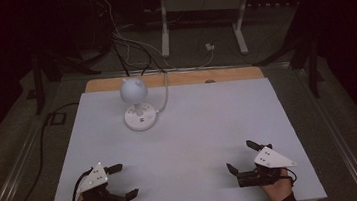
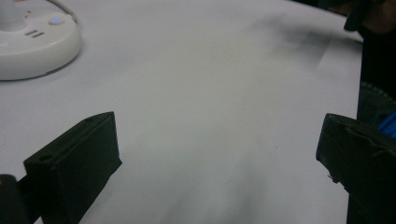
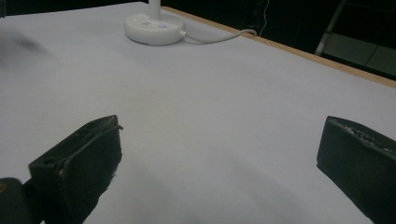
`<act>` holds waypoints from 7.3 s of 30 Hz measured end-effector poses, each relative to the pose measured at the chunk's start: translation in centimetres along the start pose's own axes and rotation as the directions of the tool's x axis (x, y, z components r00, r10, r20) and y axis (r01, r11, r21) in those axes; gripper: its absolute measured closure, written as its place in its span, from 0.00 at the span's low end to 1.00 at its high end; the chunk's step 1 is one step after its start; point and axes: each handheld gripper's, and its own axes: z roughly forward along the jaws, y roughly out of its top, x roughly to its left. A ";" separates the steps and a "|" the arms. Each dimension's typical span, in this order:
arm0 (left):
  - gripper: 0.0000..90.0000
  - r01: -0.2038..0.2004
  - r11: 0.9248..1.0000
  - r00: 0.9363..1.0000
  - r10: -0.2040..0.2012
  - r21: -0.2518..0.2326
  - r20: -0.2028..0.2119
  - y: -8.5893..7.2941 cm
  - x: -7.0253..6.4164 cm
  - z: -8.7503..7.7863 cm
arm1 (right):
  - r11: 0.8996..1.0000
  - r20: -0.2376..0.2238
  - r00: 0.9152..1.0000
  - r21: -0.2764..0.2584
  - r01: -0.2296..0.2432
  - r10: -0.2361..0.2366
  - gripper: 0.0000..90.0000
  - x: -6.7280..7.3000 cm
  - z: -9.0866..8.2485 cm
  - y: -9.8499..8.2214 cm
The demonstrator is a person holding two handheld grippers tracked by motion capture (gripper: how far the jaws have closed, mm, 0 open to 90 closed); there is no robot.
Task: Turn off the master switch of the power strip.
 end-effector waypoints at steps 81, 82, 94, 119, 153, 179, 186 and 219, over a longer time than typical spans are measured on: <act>0.00 0.061 0.997 0.954 -0.069 -0.037 -0.290 12.1 3.9 7.9 | 0.998 -0.050 0.997 -0.020 -0.056 0.055 0.00 0.0 -0.2 0.2; 0.00 0.065 0.997 0.950 -0.075 -0.040 -0.302 12.1 4.0 8.1 | 0.998 -0.051 0.997 -0.021 -0.055 0.054 0.00 0.0 -0.2 0.2; 0.00 0.100 0.994 0.925 -0.112 -0.053 -0.362 12.1 5.3 10.3 | 0.998 -0.058 0.997 -0.020 -0.060 0.059 0.00 0.0 -0.2 0.2; 0.06 0.133 0.991 0.917 -0.120 0.008 -0.380 11.6 6.5 13.9 | 0.997 -0.064 0.996 -0.025 -0.068 0.066 0.00 -0.1 -0.3 0.2; 1.00 0.125 0.991 0.859 -0.080 0.054 -0.506 11.5 7.8 15.2 | 0.997 -0.069 0.995 -0.029 -0.079 0.076 0.00 -0.2 -0.4 0.1; 1.00 0.002 0.981 0.800 0.114 0.193 -0.589 10.2 8.6 17.4 | 0.997 -0.074 0.994 -0.024 -0.078 0.076 0.00 -0.2 -0.3 0.1; 1.00 0.006 0.978 0.794 0.123 0.210 -0.595 9.9 8.7 17.7 | 0.997 -0.077 0.994 -0.024 -0.079 0.076 0.00 -0.2 -0.4 0.1; 1.00 -0.007 0.970 0.799 0.153 0.245 -0.582 9.8 8.9 17.7 | 0.997 -0.082 0.994 -0.016 -0.073 0.071 0.00 -0.1 -0.3 0.1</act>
